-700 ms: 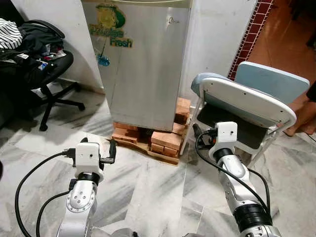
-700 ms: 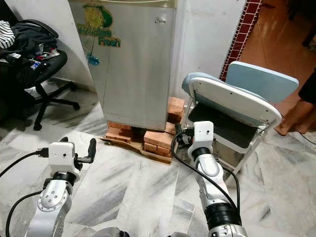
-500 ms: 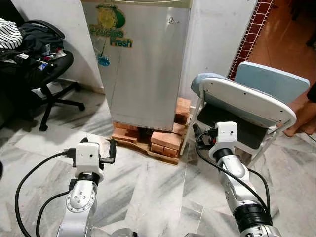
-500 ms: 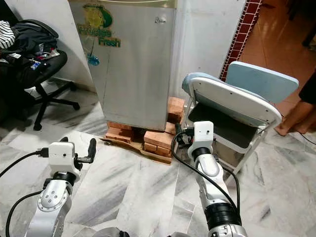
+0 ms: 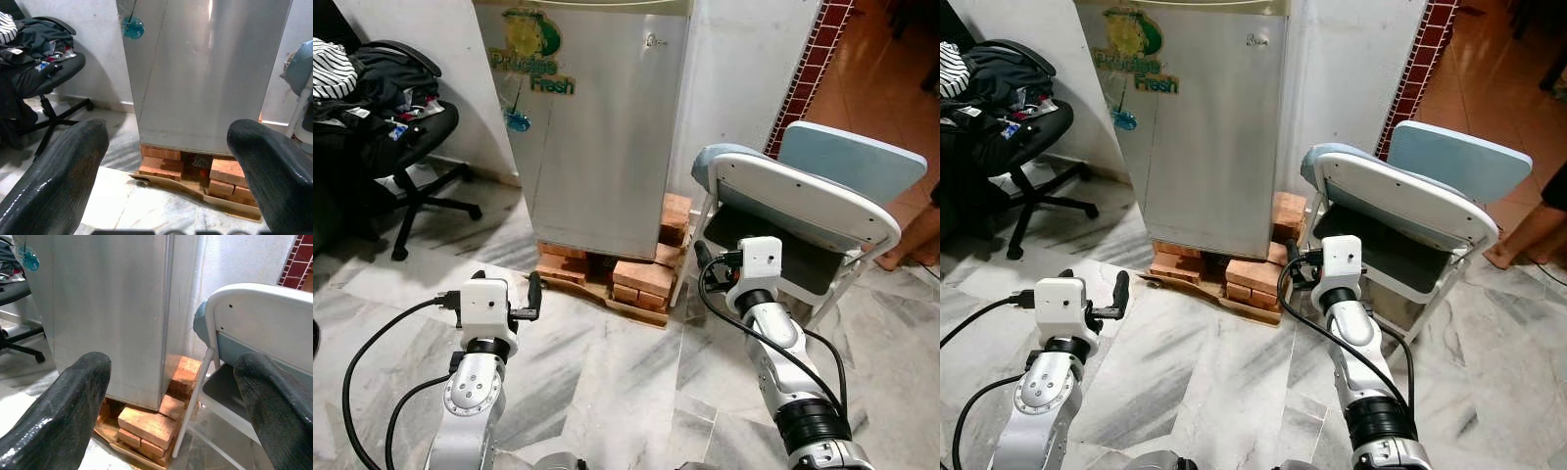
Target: Restocking fridge
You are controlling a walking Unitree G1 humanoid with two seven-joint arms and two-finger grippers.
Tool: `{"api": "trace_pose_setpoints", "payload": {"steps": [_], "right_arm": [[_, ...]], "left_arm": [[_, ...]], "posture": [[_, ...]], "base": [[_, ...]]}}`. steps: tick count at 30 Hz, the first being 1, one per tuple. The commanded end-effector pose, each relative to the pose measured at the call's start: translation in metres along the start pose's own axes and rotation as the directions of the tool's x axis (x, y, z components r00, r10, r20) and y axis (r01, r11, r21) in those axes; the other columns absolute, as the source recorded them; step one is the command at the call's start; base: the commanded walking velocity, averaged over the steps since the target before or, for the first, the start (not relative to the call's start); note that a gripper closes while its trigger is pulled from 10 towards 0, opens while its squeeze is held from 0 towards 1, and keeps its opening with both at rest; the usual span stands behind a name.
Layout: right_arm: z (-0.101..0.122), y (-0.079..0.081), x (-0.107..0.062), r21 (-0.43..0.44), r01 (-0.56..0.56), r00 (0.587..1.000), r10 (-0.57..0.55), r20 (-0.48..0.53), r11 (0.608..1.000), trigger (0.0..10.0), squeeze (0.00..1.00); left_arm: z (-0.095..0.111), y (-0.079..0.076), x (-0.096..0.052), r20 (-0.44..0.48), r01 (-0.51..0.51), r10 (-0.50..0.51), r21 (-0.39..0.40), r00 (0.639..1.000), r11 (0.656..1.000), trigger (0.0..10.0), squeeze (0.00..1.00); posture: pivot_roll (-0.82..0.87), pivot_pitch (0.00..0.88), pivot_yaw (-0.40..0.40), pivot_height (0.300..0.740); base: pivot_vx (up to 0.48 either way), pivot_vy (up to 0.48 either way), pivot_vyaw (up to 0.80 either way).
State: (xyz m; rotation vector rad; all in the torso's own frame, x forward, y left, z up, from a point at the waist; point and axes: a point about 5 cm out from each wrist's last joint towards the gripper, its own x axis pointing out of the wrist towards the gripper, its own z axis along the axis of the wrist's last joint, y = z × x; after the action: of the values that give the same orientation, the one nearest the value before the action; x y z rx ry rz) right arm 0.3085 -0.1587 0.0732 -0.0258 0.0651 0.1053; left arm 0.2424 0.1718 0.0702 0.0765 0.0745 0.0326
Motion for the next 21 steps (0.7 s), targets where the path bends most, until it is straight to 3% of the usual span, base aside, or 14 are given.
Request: {"api": "trace_pose_setpoints", "payload": {"steps": [1,7,21], "right_arm": [[0.0016,0.001,0.0022,-0.003,0.0,1.0,0.0,0.008,1.0,10.0,0.0],[0.0019,0.0013,0.0029,-0.005,0.0,1.0,0.0,0.01,1.0,10.0,0.0],[0.0007,0.0028,0.0041,0.015,-0.005,1.0,0.005,0.003,1.0,10.0,0.0]], "left_arm": [[-0.002,0.0025,0.0012,-0.016,-0.007,0.007,0.005,1.0,1.0,10.0,0.0],[-0.0023,0.0035,0.0023,-0.021,-0.011,0.011,0.007,1.0,1.0,10.0,0.0],[-0.0017,0.0018,0.0036,-0.022,0.0,0.0,-0.017,1.0,1.0,10.0,0.0]], "posture": [[-0.02,0.017,0.024,0.74],[-0.01,0.016,0.024,0.74],[-0.02,0.017,0.027,0.74]], "base": [[0.0,0.0,0.0],[0.0,0.104,0.0],[0.0,0.48,-0.04]]}}
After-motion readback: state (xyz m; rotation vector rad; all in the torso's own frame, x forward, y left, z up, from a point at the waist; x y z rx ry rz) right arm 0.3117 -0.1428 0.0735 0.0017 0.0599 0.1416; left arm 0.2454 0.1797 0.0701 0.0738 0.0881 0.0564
